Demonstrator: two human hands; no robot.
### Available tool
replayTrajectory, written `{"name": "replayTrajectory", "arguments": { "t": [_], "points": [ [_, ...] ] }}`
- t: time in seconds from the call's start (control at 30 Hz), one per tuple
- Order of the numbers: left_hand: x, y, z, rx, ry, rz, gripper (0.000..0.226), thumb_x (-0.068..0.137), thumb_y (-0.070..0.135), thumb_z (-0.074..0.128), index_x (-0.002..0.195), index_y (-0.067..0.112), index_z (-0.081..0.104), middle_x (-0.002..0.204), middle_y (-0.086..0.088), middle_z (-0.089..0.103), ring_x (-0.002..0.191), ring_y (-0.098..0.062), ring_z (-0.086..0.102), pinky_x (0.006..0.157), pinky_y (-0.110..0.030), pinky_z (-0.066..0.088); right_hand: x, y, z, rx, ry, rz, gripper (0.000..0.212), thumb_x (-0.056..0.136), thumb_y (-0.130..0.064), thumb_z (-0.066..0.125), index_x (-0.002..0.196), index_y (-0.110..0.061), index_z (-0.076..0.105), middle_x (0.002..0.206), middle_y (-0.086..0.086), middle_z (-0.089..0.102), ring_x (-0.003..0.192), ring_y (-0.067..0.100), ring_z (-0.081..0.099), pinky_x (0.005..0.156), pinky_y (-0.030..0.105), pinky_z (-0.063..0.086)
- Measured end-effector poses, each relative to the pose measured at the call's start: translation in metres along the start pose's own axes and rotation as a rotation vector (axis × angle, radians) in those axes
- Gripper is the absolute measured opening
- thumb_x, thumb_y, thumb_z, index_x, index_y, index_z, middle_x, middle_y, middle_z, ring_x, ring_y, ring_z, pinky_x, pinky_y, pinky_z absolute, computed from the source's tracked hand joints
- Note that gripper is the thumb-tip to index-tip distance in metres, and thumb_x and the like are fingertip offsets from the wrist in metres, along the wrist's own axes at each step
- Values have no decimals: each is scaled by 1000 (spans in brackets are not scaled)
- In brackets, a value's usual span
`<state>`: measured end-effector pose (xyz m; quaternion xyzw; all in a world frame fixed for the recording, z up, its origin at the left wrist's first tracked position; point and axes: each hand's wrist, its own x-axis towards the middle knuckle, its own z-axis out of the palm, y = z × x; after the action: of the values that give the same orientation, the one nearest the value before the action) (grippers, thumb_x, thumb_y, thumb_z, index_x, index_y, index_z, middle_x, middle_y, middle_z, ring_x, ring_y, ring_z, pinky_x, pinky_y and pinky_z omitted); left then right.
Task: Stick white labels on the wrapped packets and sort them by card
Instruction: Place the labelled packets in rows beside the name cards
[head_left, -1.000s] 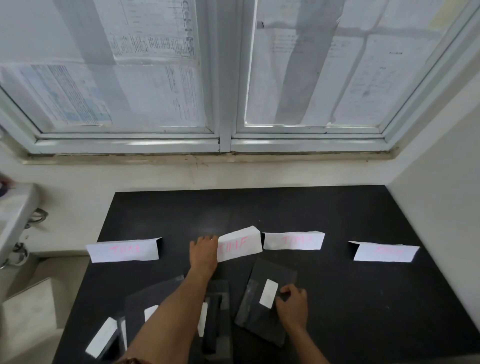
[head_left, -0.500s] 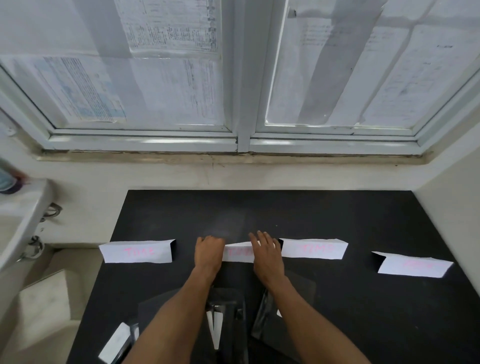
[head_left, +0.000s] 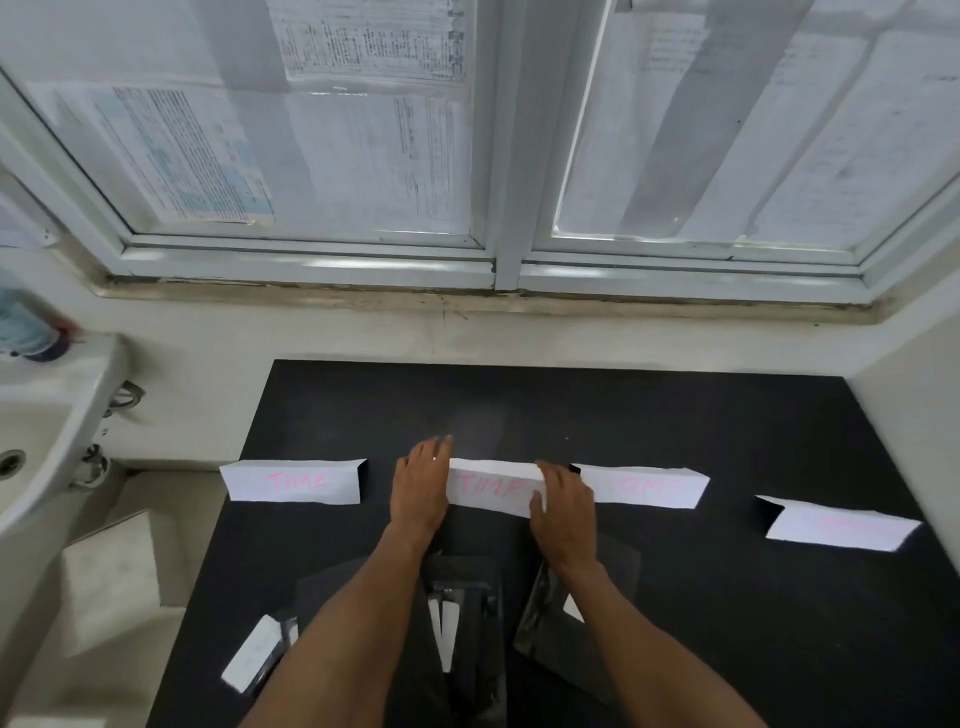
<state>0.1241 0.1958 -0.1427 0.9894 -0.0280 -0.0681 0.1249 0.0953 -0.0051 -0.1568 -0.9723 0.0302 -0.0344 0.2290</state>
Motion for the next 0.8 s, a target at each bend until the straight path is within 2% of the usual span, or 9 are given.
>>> {"name": "replayTrajectory", "arguments": {
  "t": [0.1, 0.13, 0.23, 0.3, 0.43, 0.5, 0.6, 0.7, 0.8],
  "points": [
    [-17, 15, -2, -49, 142, 122, 53, 71, 10, 78, 122, 9, 62, 120, -12, 64, 112, -31, 62, 85, -40, 53, -34, 20, -19, 110, 67, 362, 40, 85, -6, 56, 125, -6, 55, 118, 13, 61, 109, 29, 55, 92, 42, 49],
    [-23, 24, -3, -59, 100, 136, 46, 75, 8, 72, 119, 10, 62, 116, -10, 64, 109, -30, 62, 84, -39, 53, -44, 29, -22, 98, 20, 456, 43, 87, -6, 54, 130, -6, 51, 124, 14, 57, 115, 30, 52, 95, 42, 46],
    [-42, 62, -1, -110, -163, 104, 35, 88, 9, 56, 124, 11, 58, 121, -8, 62, 112, -28, 59, 93, -39, 51, -68, 59, -33, 41, -186, 560, 53, 90, -11, 49, 142, -8, 37, 142, 16, 42, 130, 33, 38, 105, 45, 37],
    [-52, 85, 4, -155, -352, 54, 28, 90, 9, 51, 117, 10, 59, 121, -12, 61, 110, -31, 59, 94, -39, 50, -73, 70, -41, 89, -217, 647, 56, 91, -13, 49, 144, -8, 33, 144, 18, 38, 132, 35, 37, 106, 46, 35],
    [-69, 120, 33, -288, -544, -105, 33, 91, 23, 56, 119, 6, 60, 123, -15, 62, 113, -31, 59, 97, -39, 49, -78, 88, -55, 248, -185, 947, 36, 91, -16, 51, 121, 3, 52, 123, 22, 57, 112, 37, 55, 88, 39, 46],
    [-74, 131, 46, -342, -566, -215, 39, 92, 26, 55, 124, 5, 57, 129, -15, 59, 118, -30, 58, 99, -37, 48, -82, 95, -57, 304, -266, 935, 31, 90, -19, 53, 112, 2, 60, 118, 20, 61, 108, 34, 58, 81, 31, 44],
    [-80, 148, 56, -459, -532, -385, 42, 90, 25, 54, 126, 3, 54, 130, -15, 58, 120, -31, 55, 97, -33, 46, -86, 106, -57, 426, -293, 926, 39, 84, -29, 65, 115, -4, 62, 117, 15, 64, 106, 30, 60, 84, 29, 47],
    [-80, 158, 61, -573, -536, -500, 38, 79, 23, 62, 111, 3, 66, 117, -14, 66, 107, -29, 62, 92, -33, 52, -92, 118, -57, 599, -301, 983, 61, 67, -46, 80, 113, -10, 63, 110, 10, 66, 98, 27, 63, 86, 40, 55],
    [-79, 169, 66, -647, -542, -491, 24, 75, 21, 74, 92, 5, 74, 98, -12, 73, 95, -26, 67, 84, -33, 56, -94, 127, -65, 615, -261, 959, 68, 55, -53, 85, 108, -13, 67, 106, 5, 69, 97, 25, 65, 80, 32, 53]
  ]
}}
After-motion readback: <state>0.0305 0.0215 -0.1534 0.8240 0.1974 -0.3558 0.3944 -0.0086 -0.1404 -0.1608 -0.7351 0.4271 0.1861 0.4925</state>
